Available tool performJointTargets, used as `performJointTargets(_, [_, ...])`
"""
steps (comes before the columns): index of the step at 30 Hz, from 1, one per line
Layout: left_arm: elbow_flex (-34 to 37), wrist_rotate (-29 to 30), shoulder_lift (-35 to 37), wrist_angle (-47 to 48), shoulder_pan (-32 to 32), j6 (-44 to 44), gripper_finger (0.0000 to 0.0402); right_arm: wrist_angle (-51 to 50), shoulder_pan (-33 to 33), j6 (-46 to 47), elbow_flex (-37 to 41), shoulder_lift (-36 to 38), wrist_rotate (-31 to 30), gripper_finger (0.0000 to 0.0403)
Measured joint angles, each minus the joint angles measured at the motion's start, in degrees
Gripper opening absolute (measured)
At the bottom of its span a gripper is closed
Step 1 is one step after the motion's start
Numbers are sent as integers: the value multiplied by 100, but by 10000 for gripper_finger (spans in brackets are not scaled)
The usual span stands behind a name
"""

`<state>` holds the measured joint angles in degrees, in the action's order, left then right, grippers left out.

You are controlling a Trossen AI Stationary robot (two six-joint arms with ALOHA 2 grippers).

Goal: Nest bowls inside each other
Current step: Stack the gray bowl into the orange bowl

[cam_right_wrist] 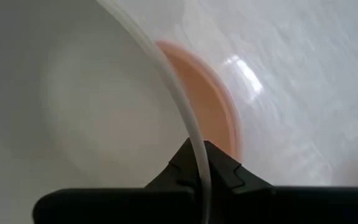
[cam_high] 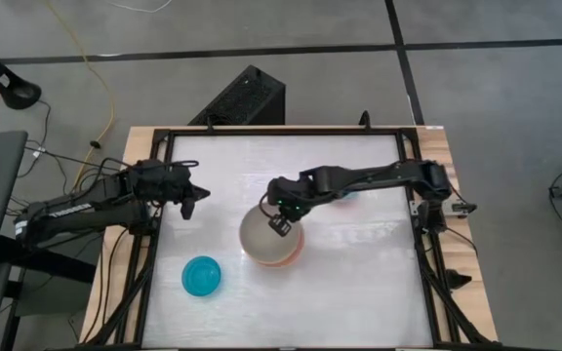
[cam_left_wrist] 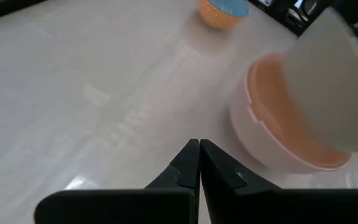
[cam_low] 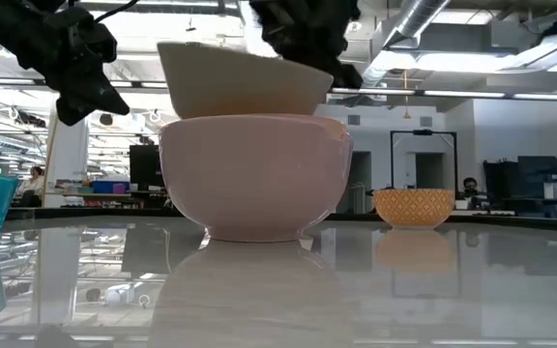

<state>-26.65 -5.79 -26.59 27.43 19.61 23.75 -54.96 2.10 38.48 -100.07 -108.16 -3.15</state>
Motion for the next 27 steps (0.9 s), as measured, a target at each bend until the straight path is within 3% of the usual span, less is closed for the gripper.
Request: performJointTargets(27, [0, 316, 0, 6, -493, 94, 0, -225, -74, 61, 50, -279, 318, 44])
